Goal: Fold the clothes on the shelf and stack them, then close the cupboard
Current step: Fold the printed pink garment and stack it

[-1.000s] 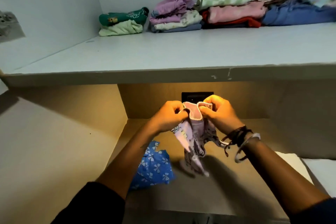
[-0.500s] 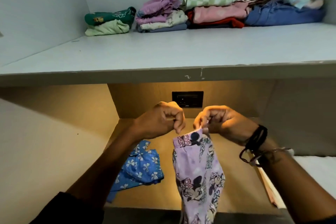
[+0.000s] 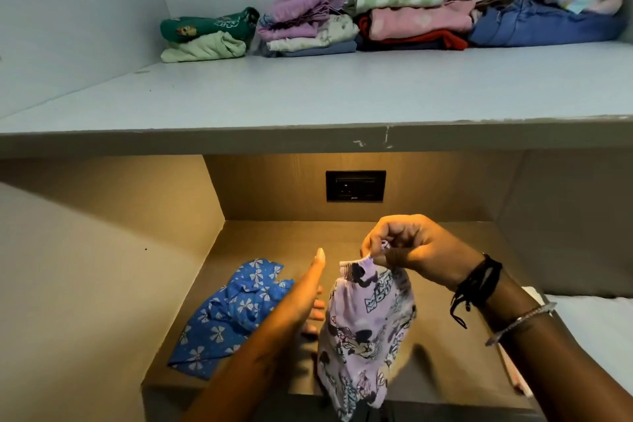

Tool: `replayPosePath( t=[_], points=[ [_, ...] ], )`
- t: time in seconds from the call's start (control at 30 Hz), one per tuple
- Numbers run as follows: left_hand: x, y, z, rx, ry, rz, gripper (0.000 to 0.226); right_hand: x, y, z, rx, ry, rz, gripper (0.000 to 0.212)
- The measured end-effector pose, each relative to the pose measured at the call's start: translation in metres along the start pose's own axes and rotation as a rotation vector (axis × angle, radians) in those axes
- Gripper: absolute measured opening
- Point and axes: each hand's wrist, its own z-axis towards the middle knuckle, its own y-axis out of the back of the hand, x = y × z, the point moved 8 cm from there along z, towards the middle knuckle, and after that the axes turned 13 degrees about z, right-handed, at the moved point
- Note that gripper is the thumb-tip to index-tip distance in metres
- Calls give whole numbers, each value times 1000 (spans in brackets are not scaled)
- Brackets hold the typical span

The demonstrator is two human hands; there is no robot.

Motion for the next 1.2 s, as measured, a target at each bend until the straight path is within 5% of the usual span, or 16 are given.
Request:
replayPosePath(
  t=[0.1,0.3,0.43,0.53,0.77,0.93,1.07,1.2],
  points=[
    [-2,-21,0,277,78,-50,118,5,-16,-1,78,-8,-225,16],
    [-32,-40,-12,412,74,163,32,4,-49,-5,171,-12,-413,13],
    [-46,-27,-5,259,-31,333,12,-10,-36,-16,117,-45,-444,16],
    [-62,-1,-4,118,-238,316,19,-13,-19,-32,50,-87,-375,19],
    [-93,0,-28,289,-559,224,29,-5,17,-30,-284,132,-154,13],
    [-113,-15,-44,318,-612,257,12,-9,29,-21,-423,185,-175,13],
    [-115,-23,-47,395,-577,221,34,-9,30,-21,-439,215,-225,16],
    [-120,-31,-48,311,-648,534,46,-4,30,-21,-470,220,-229,26]
  ],
)
